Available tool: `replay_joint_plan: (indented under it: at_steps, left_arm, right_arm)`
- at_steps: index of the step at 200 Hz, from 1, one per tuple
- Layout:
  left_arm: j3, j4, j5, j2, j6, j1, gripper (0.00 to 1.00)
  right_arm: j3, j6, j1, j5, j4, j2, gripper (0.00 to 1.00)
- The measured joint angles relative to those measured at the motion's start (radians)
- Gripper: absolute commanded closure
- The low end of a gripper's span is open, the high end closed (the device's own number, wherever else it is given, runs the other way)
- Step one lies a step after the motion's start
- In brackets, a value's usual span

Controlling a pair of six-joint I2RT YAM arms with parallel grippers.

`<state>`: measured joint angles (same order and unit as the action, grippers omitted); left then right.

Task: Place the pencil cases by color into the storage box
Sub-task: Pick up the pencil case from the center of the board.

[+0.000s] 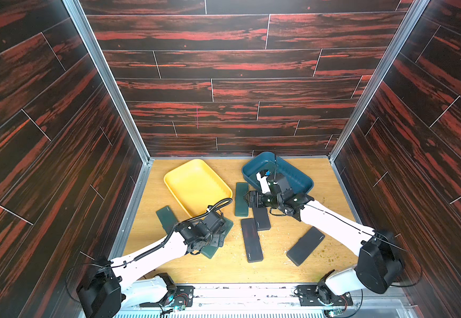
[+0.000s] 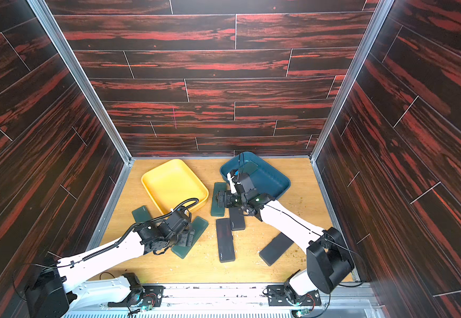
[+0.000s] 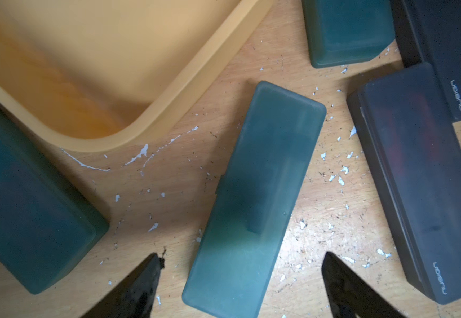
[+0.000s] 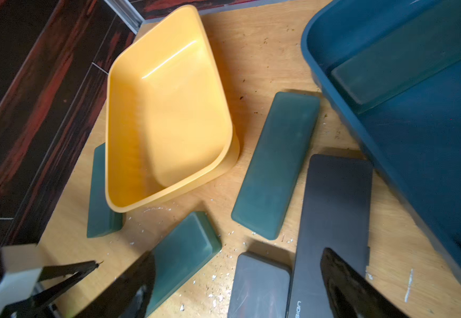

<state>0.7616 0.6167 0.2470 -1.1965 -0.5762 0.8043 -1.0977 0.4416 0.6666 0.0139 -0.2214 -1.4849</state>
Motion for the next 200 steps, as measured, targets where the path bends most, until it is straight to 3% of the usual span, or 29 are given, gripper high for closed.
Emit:
replay_joint_plan:
  at_steps: [113, 200]
  left_arm:
    - [0.063, -0.015, -0.11, -0.193, 0.14, -0.048, 0.07]
    - [0.09, -0.079, -0.143, -0.333, 0.169, -0.066, 0.09]
  right_arm:
    - [0.093, -0.032, 0.001, -0.027, 0.042, 0.1, 0.06]
    - [0.108, -0.047, 0.001, -0.012, 0.048, 0.135, 0.06]
